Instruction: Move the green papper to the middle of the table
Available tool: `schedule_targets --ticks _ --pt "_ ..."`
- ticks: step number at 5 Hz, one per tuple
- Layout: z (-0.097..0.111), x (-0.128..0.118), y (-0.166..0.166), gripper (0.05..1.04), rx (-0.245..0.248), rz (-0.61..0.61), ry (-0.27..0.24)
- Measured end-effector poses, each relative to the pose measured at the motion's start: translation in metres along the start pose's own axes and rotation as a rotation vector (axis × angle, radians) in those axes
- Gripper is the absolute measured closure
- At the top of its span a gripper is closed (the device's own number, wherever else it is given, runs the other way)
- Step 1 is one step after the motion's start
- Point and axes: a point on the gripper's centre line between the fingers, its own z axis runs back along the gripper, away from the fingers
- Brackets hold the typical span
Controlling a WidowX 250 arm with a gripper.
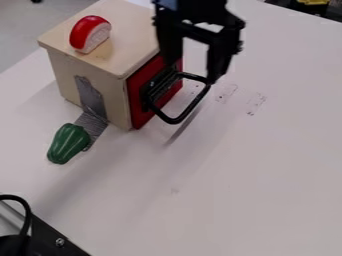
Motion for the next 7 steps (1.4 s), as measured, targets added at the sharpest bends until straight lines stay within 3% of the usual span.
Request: schedule_targets --ticks 1,2,4,6,7 --pt "-0.007 -0.035 0.034 0.085 0.068 0.076 0.033" --pt "-0.030 -0.061 0.073 0.085 0.096 0.145 0.045" --pt "-0.075 -0.070 0.128 0.085 0.124 0.170 0.064" --pt "-0.106 -0.063 0.140 0.085 0.116 0.161 0.058" --pt "-0.121 -0.063 0.139 0.085 0.116 0.166 0.094"
